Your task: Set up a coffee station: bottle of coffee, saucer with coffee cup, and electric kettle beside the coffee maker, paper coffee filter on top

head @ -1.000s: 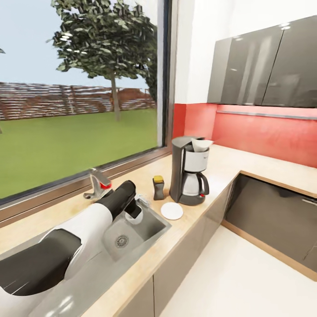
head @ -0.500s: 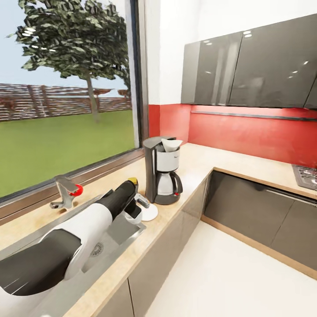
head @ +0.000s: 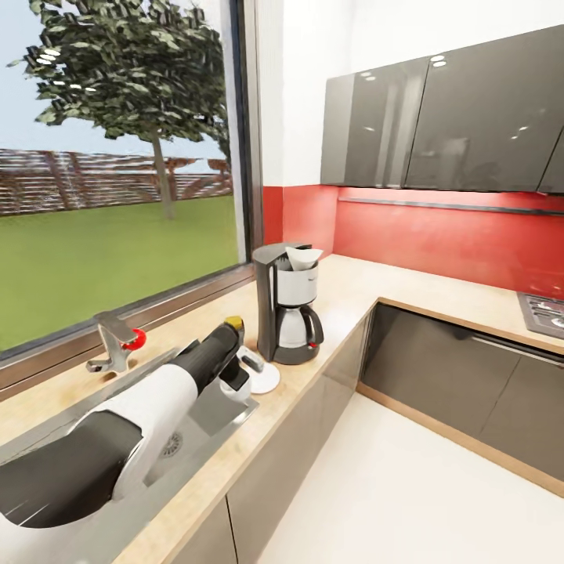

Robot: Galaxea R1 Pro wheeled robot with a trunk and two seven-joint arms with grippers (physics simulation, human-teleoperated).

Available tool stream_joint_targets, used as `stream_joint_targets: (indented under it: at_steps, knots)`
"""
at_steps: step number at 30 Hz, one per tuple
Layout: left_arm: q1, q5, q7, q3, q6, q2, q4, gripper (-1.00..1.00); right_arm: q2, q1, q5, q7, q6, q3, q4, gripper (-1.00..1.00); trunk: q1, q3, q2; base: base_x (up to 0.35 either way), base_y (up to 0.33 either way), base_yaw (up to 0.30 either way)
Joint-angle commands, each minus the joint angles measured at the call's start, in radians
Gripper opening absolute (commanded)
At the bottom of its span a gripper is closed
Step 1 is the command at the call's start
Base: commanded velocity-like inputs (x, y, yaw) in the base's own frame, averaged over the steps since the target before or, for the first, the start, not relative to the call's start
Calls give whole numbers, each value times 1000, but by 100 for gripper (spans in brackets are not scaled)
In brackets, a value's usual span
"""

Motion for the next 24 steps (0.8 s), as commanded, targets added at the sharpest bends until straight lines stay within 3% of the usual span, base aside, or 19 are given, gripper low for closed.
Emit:
stream_joint_targets:
  at_steps: [1,17,24]
  knots:
    - [-7,-10,-11,-2,2,0,0,-100,-1,0,9,4,6,-3,-3,100,1,-2,-2,20,-13,0]
    - [-12,-9,-9,-1,4,-1,2,-100,-9,0,8,6,8,-3,-3,100,1,-2,-2,125,-212,1]
    - [-11,-9,-9,-2,4,-1,2,-100,-9,0,9,6,8,-3,-3,100,1,-2,-2,37,-266,205]
